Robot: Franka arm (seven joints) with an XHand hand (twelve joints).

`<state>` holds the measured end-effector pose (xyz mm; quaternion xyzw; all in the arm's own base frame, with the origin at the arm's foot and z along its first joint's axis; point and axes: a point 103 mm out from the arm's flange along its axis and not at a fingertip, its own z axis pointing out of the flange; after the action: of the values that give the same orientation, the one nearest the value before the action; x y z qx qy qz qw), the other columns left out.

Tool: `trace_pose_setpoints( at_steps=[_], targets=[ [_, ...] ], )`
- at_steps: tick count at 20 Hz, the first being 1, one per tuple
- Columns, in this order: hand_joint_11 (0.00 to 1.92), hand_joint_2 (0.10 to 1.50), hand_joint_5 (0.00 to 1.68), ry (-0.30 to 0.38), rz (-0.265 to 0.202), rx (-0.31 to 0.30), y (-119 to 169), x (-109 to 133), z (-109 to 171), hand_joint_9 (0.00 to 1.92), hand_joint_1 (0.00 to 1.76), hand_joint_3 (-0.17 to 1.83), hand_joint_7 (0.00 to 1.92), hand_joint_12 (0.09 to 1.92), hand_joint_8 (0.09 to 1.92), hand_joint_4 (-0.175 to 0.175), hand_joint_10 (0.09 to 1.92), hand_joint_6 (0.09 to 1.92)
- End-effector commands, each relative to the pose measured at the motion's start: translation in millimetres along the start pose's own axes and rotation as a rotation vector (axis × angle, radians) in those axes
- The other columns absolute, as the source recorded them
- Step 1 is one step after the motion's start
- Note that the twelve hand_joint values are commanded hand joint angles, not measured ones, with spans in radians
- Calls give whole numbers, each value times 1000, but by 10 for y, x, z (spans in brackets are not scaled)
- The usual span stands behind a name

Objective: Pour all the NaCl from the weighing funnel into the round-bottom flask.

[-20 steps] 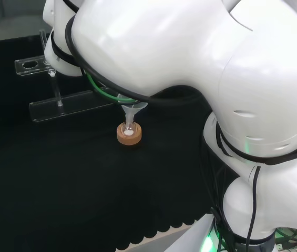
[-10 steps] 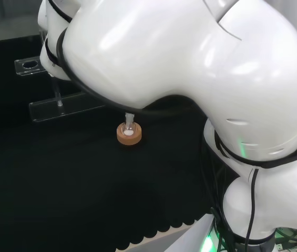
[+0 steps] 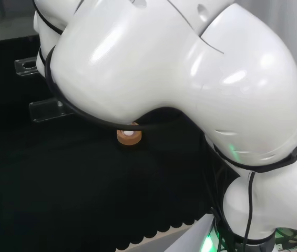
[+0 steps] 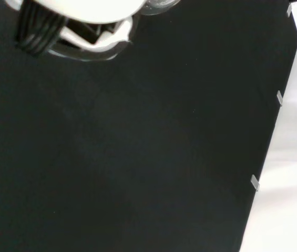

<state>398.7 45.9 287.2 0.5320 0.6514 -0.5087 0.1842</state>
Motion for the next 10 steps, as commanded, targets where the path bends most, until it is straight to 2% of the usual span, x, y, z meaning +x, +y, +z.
trace_pose_setpoints(
  at_steps=[1, 10],
  targets=[
    [540, 613, 1160, -16, -2, 3, 0, 15, -49, 866, 1095, 843, 574, 1258, 593, 175, 459, 963],
    [535, 614, 1159, -59, -5, 12, 13, 54, -128, 865, 1095, 842, 572, 1260, 593, 175, 460, 964]
  ],
)
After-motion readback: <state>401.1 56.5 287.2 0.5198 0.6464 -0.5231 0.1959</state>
